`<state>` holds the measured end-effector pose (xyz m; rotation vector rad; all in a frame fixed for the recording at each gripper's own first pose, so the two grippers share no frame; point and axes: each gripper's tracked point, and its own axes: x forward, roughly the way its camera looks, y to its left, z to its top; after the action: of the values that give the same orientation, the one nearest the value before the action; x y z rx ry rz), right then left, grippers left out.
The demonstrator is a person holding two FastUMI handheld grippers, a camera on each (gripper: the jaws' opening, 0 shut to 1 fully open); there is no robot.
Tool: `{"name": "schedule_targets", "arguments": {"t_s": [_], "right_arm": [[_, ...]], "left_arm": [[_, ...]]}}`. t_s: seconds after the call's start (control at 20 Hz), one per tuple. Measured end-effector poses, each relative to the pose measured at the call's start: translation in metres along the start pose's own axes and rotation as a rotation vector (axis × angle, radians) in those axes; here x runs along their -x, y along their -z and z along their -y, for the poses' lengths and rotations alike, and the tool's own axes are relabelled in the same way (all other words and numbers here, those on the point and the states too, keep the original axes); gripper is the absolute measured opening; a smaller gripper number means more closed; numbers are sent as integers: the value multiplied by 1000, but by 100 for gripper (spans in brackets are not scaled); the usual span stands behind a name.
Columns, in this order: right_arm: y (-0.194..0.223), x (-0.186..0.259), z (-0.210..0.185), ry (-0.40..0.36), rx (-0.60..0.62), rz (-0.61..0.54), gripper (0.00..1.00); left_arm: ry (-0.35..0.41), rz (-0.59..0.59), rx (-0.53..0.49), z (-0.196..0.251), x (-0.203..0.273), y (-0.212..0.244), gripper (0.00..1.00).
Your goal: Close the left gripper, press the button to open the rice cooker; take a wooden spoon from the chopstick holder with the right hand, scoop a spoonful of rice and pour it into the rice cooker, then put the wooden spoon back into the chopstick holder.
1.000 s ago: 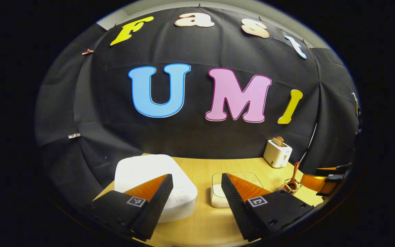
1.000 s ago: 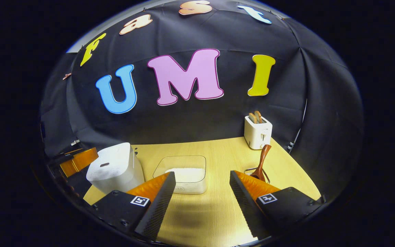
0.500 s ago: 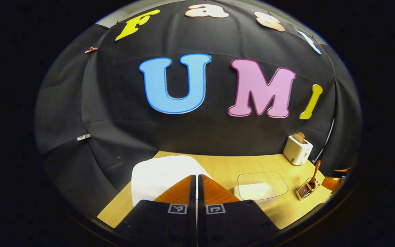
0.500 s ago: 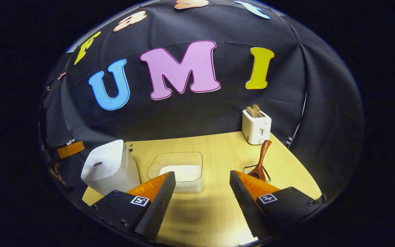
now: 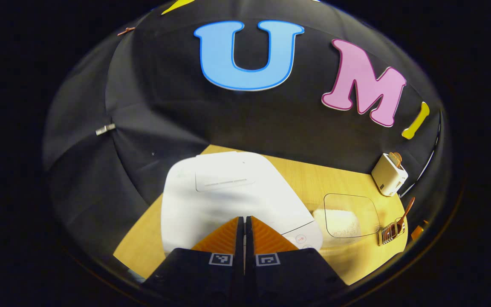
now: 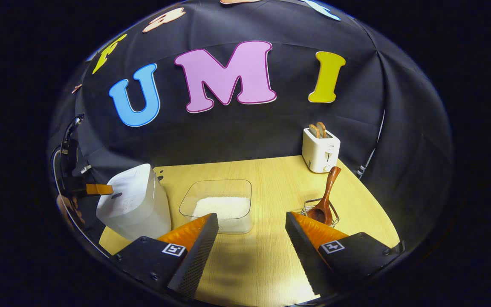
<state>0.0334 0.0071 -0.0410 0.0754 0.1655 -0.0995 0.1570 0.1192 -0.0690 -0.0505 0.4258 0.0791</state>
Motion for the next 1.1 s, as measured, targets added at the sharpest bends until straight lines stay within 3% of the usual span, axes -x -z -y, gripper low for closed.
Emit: {"name": "schedule_targets", "arguments": {"t_s": [0.35,0.8,0.9,1.1], "right_arm": [[9,-8,8,16,-15,-28,98],[16,-11,9,14,-36,-43,98],[17,-11,5,7,-40,-44,99],[16,-5,-13,-18,-23,-32,98]], "left_arm": [[-37,-68,38,4,-9,13,6],[-96,-171,-49,5,-20,22,6],[-86,-183,-31,5,-19,21,6],[5,-200,77,5,-15,16,6]]}}
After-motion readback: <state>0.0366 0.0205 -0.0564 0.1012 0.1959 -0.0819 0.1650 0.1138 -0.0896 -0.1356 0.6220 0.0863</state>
